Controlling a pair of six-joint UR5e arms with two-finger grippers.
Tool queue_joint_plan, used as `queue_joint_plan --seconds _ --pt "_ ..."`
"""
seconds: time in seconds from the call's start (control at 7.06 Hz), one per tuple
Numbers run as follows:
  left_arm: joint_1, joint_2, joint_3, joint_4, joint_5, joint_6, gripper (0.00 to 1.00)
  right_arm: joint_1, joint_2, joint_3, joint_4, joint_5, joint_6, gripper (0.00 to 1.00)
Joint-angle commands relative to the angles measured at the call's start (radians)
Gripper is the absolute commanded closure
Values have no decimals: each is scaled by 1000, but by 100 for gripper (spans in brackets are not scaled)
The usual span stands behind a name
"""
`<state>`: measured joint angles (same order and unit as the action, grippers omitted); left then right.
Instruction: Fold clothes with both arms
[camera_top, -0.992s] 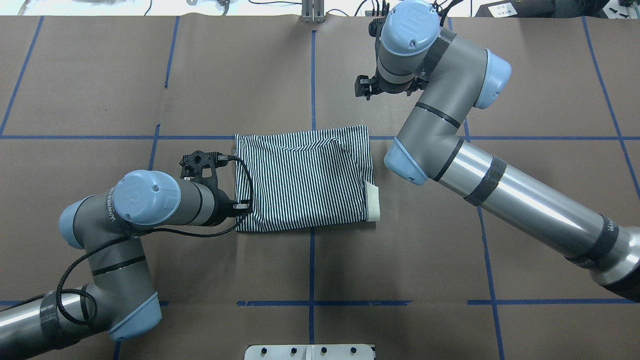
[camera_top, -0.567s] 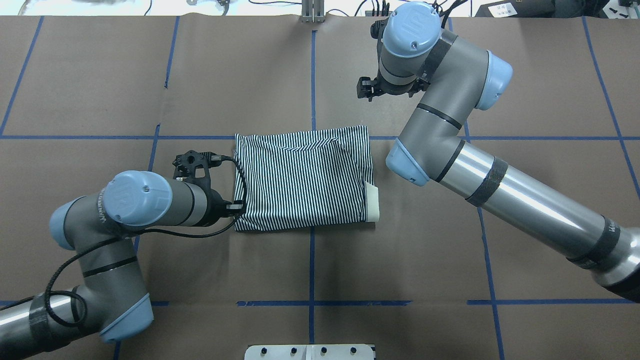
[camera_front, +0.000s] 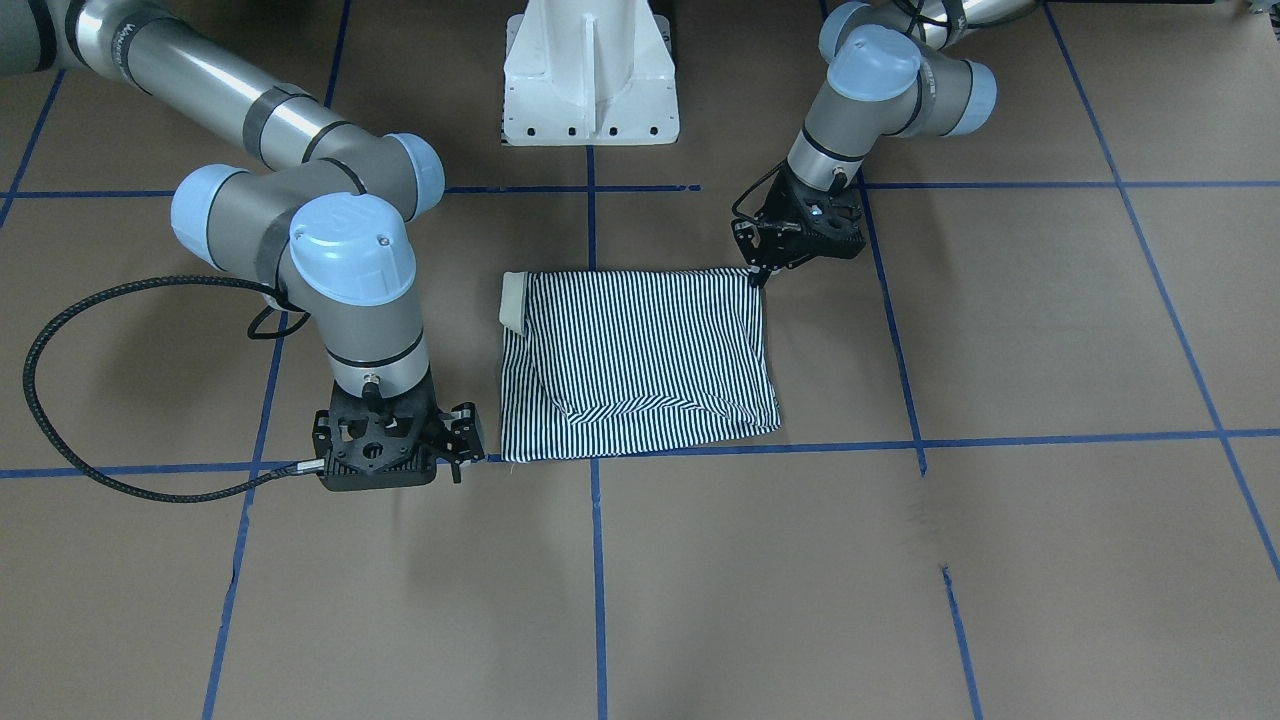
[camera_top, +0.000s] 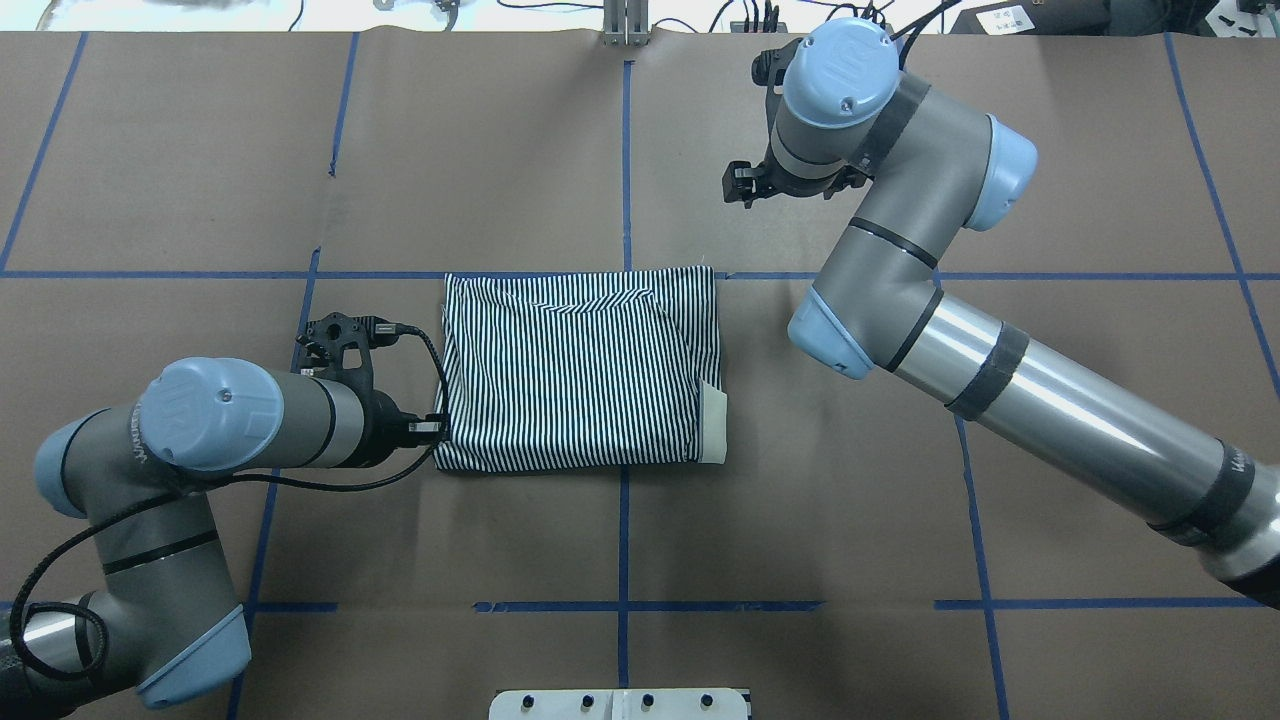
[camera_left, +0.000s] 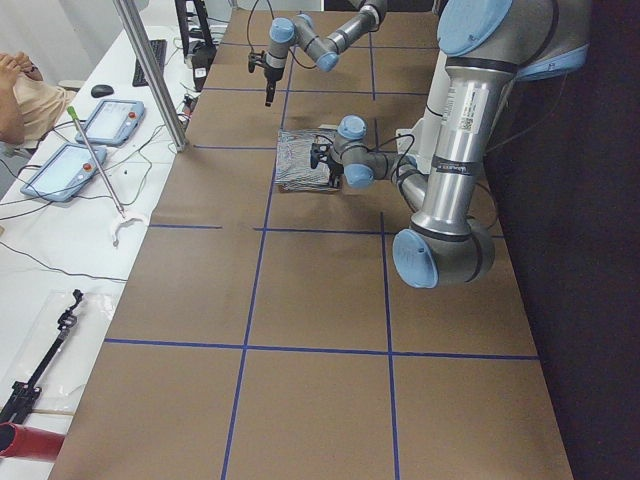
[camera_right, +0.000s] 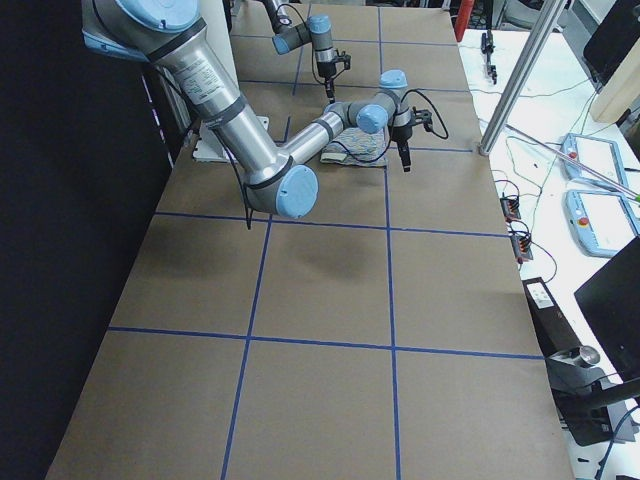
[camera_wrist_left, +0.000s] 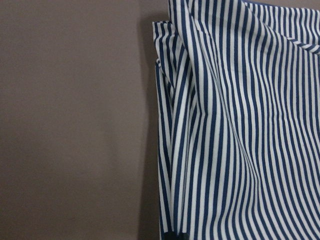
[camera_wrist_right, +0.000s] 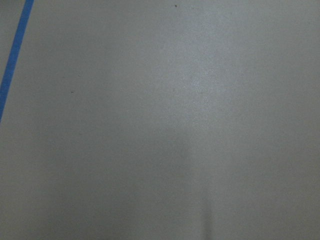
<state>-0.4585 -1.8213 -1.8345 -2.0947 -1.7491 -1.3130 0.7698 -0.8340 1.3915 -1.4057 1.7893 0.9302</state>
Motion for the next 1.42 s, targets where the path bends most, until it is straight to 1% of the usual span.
queue_joint_plan --seconds 0.0,0.14,0.28,0.43,0.57,0.71,0.85,0.99,1.13,1.28 --pt "-21 7 -41 5 -6 105 0 41 -29 36 10 111 -7 0" --pt "-67 46 -107 31 -19 221 0 66 -133 141 8 145 -26 0" --pt "-141 68 -152 86 -64 341 0 121 -239 238 5 204 -122 0" --pt "-231 104 -181 134 -123 454 0 182 -326 318 -39 250 -230 0" --pt "-329 167 -201 139 -169 627 0 250 -447 387 -61 269 -405 0" --pt "-423 213 -207 140 -215 781 0 351 -564 427 -62 319 -582 0" --pt "-518 259 -200 140 -248 943 0 462 -677 432 -50 385 -710 0" --pt "-616 290 -193 143 -259 1088 0 574 -774 429 -52 412 -872 0" --pt "-728 322 -158 148 -339 1195 0 645 -891 407 -49 400 -981 0" --pt "-787 386 -129 133 -413 1196 0 720 -945 399 -36 401 -979 0"
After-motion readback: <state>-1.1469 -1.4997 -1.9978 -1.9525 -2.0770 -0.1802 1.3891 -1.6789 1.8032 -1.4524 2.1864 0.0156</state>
